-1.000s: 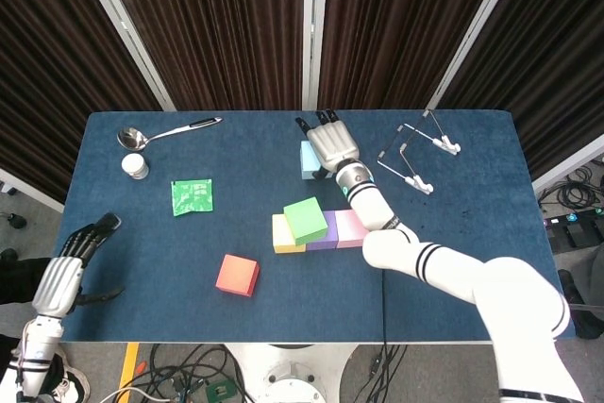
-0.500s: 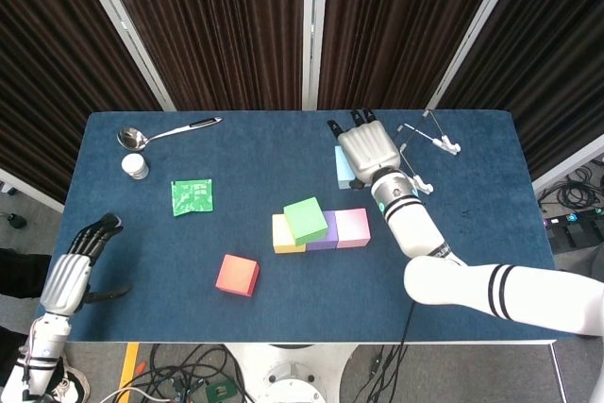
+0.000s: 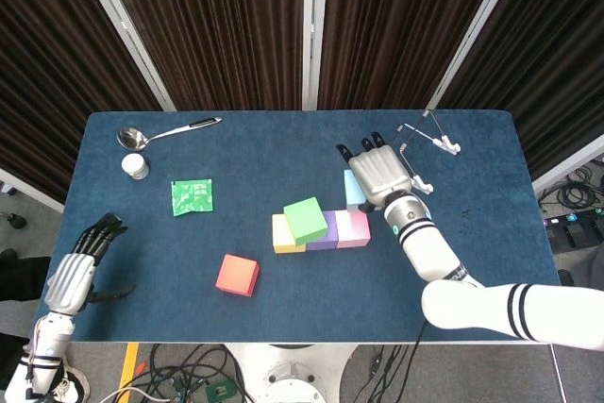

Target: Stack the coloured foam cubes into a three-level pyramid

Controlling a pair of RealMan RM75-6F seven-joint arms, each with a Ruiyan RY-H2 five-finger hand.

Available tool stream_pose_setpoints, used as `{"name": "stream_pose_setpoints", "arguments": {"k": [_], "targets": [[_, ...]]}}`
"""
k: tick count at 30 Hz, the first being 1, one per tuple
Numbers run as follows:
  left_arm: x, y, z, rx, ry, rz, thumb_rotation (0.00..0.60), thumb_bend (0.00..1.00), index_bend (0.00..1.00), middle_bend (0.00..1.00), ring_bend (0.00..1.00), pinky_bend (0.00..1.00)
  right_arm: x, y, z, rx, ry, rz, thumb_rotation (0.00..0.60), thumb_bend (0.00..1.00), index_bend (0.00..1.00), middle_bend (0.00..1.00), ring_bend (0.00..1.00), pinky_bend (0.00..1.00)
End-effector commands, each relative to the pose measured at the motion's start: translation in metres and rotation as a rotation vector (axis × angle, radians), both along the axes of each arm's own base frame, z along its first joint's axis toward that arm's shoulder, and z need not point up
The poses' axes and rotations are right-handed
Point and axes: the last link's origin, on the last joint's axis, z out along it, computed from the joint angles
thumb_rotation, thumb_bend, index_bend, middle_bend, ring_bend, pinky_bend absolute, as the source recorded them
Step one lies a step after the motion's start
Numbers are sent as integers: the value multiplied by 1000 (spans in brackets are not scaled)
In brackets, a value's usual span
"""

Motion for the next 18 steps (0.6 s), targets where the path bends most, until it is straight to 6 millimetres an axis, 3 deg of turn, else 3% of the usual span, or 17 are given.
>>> {"name": "stream_pose_setpoints", "arguments": {"k": [1, 18], "targets": [[0, 0, 1, 1, -2, -1, 600, 0, 146, 87, 0, 76, -10, 15, -3, 3, -23, -37, 600, 110, 0, 621, 109, 0], [-2, 0, 2, 7, -11, -8, 600, 0, 146, 87, 0, 76, -15, 48, -22, -40, -27, -33, 600, 148, 0, 644, 129, 0]]}}
